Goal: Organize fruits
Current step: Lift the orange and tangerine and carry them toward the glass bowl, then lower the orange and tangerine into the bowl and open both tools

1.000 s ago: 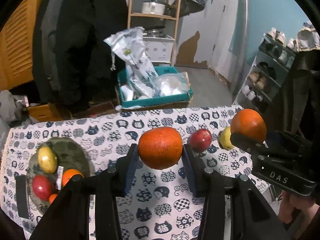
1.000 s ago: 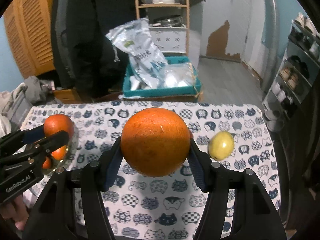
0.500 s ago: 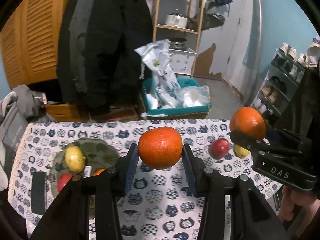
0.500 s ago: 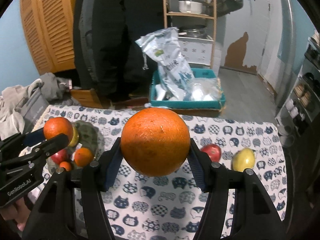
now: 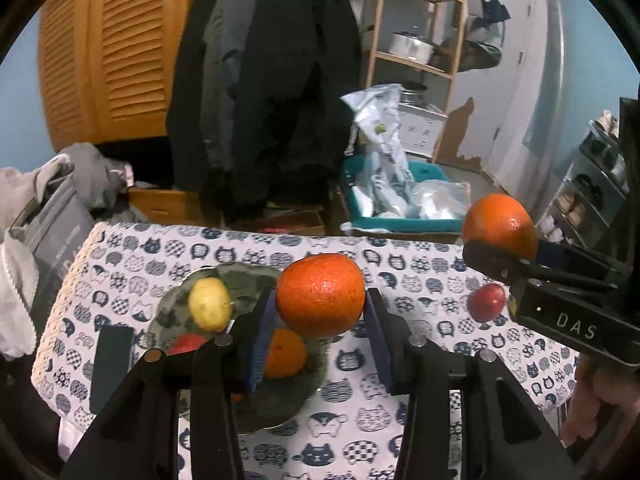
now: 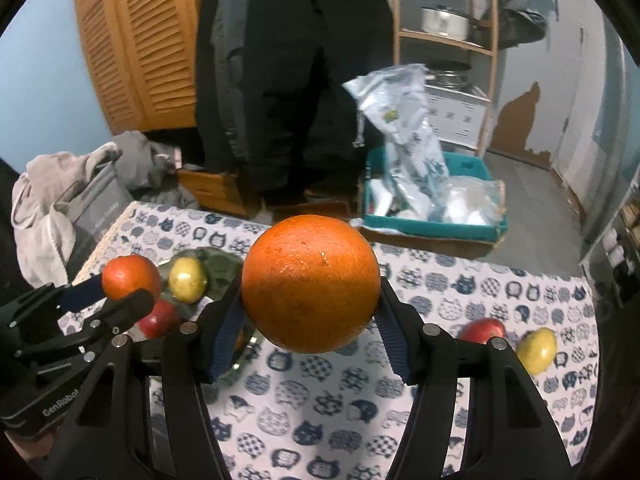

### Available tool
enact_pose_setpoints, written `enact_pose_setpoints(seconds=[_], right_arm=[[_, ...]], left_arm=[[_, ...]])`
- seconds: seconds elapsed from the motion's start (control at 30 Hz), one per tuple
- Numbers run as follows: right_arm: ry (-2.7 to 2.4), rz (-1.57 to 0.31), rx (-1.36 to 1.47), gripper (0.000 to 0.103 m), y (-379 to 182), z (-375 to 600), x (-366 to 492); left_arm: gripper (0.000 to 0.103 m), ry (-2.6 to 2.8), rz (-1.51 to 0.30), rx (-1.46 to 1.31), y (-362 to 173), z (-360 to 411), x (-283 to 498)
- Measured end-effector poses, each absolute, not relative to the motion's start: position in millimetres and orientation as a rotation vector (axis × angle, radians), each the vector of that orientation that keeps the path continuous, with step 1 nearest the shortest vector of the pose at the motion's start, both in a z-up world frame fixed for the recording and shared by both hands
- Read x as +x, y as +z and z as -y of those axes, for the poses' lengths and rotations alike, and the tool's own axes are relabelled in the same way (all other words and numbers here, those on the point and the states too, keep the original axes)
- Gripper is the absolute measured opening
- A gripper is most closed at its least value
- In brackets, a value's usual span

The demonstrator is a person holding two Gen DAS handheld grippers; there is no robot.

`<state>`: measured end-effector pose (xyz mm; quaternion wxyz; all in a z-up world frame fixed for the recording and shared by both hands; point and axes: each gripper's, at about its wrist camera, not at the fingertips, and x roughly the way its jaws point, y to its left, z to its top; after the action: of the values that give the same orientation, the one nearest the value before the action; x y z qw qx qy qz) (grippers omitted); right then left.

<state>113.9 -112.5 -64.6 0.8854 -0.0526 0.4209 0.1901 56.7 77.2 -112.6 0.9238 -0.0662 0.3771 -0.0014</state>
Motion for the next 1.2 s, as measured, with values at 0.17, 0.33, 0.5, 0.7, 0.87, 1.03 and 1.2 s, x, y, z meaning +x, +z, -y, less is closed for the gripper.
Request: enact_pose_setpoints(seconds=[0.17, 0.33, 0.5, 0.7, 0.87, 1.03, 1.2], right_arm=[[0.437, -0.881, -0.116, 0.062, -67.5, 83.6, 118.8], [0.479, -0.891, -0.12, 0.062, -72.8, 54.7, 122.2], [0.52, -0.913, -0.139, 0.062, -84.6, 26.4, 124.1], [0.533, -0.969, -0.155, 0.062, -111.3, 6.7, 130.2], [0.538, -1.033, -0.152, 0.062, -137.2, 2.4, 138.1], [0.53, -1.082, -0.151, 0.062, -159.8, 1.4, 144.0], [0.523, -1.115, -0.141, 0.062, -174.4, 3.7, 150.4]], left_arm=[[0.045, 0.043, -0.784, -0.165, -120.4, -105.7, 53.7], [0.045, 0.085, -0.796, -0.189, -129.4, -131.9, 51.6], [0.045, 0.1, -0.824, -0.229, -146.6, -154.9, 55.7], [0.045, 0.101, -0.915, -0.261, -183.9, -170.1, 69.3], [0.045, 0.097, -0.967, -0.268, -206.3, -173.2, 76.3], [0.045, 0.092, -1.002, -0.282, -221.5, -173.9, 83.6], [0.048, 0.081, -1.002, -0.282, -227.0, -172.0, 88.2]])
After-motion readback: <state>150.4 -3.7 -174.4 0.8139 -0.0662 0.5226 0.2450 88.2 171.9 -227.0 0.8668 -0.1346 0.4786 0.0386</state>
